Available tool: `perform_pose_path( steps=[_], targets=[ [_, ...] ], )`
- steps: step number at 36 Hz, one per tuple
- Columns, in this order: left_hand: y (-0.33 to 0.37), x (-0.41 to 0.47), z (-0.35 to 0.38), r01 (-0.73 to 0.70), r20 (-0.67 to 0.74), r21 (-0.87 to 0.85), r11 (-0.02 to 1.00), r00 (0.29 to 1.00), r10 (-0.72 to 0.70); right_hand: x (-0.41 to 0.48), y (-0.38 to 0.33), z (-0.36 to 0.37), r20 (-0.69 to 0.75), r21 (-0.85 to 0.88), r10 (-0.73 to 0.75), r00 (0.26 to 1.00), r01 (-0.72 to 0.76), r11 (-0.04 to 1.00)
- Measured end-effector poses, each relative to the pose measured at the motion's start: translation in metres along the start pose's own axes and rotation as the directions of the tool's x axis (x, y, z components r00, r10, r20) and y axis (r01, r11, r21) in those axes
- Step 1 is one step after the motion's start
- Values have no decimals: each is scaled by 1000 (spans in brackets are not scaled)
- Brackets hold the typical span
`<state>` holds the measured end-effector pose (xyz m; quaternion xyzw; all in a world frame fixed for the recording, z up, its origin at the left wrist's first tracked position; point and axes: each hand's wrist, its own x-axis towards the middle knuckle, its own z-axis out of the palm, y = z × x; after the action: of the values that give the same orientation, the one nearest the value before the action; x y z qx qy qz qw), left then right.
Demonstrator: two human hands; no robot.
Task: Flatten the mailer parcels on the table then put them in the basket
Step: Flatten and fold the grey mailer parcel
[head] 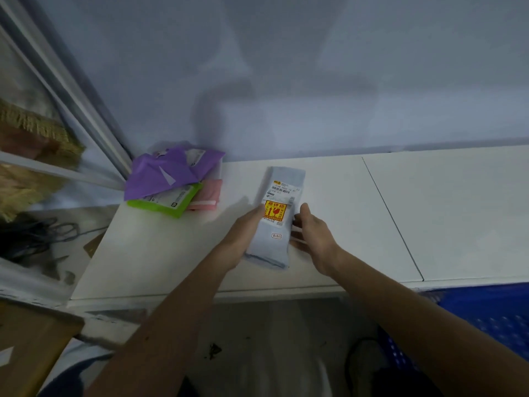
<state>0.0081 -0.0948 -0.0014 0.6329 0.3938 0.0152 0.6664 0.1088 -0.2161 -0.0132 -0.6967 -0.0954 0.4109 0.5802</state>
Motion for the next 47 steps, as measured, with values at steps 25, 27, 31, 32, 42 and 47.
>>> perform_pose_path(
  steps=[25, 27, 31, 32, 42, 47],
  targets=[
    [14, 42, -18, -396, 356, 906, 150, 904, 237, 63, -11, -6, 389, -869, -536, 749, 491, 55],
    [13, 44, -21, -379, 359, 922, 72, 911, 201, 67, -6, -1, 401, -872, -534, 744, 489, 26],
    [19, 52, -24, -330, 312, 930, 160, 941, 129, 71, -4, 19, 419, -858, -565, 711, 513, 10],
    [19, 56, -24, -326, 295, 917, 230, 942, 159, 70, -4, 25, 403, -857, -564, 721, 513, 43],
    [-16, 47, 4, -320, 54, 908, 271, 730, 682, 62, 13, 37, 310, -927, -558, 770, 375, 2],
    [-44, 55, -13, -312, 171, 949, 39, 616, 769, 64, 11, 36, 308, -917, -646, 699, 399, -5]
  ],
)
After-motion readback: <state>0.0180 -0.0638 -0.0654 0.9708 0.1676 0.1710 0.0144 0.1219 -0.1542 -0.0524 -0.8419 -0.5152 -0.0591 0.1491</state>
